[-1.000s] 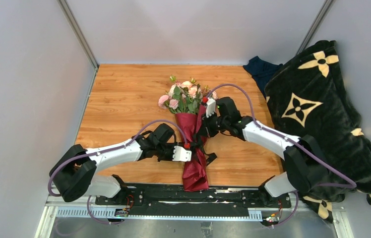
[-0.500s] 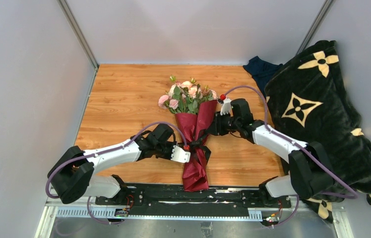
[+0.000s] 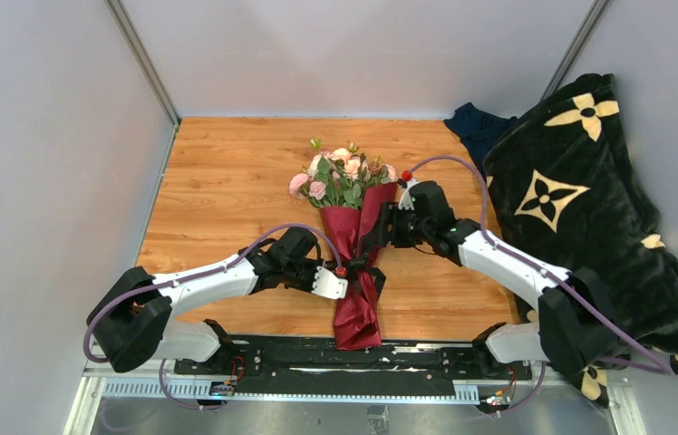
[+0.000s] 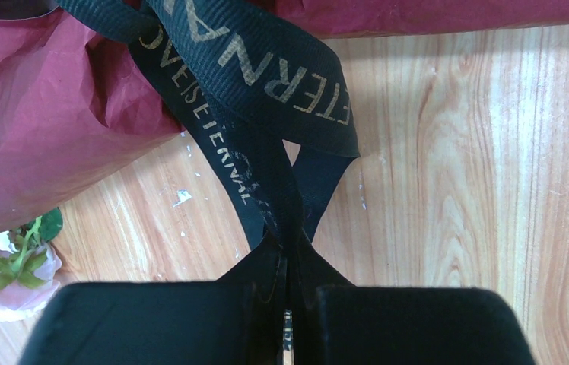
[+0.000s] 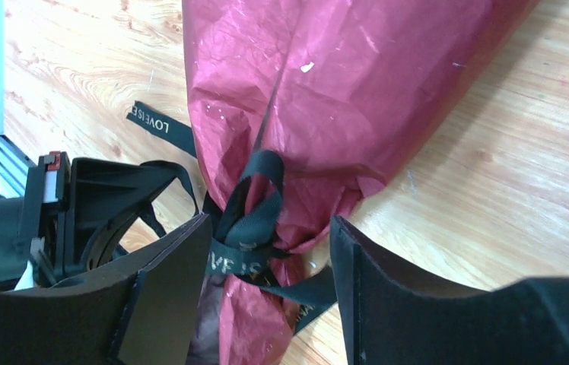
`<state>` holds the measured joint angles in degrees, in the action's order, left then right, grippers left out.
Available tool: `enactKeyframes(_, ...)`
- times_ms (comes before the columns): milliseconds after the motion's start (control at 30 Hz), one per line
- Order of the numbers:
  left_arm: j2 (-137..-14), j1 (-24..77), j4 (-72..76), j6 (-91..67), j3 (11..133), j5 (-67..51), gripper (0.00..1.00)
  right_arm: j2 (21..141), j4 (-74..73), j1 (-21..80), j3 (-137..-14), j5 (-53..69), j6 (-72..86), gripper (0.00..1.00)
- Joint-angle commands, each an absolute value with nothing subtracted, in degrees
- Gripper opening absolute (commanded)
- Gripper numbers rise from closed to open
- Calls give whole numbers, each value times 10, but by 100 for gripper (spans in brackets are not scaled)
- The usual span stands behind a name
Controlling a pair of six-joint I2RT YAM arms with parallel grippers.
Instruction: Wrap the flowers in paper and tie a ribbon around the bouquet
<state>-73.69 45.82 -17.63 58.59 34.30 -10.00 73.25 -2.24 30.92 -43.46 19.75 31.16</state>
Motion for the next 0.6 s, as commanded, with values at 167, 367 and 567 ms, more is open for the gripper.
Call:
enactKeyframes(167, -731, 456, -169, 595, 344, -108, 0, 820, -64, 375, -509, 121, 329, 64)
enactKeyframes(367, -729, 456, -171, 594, 345, -107, 0, 864, -72, 382, -536, 105, 323, 54)
enactKeyframes(567, -732, 455, -172, 599, 354, -77, 0, 851, -75, 378, -530, 49, 306, 0)
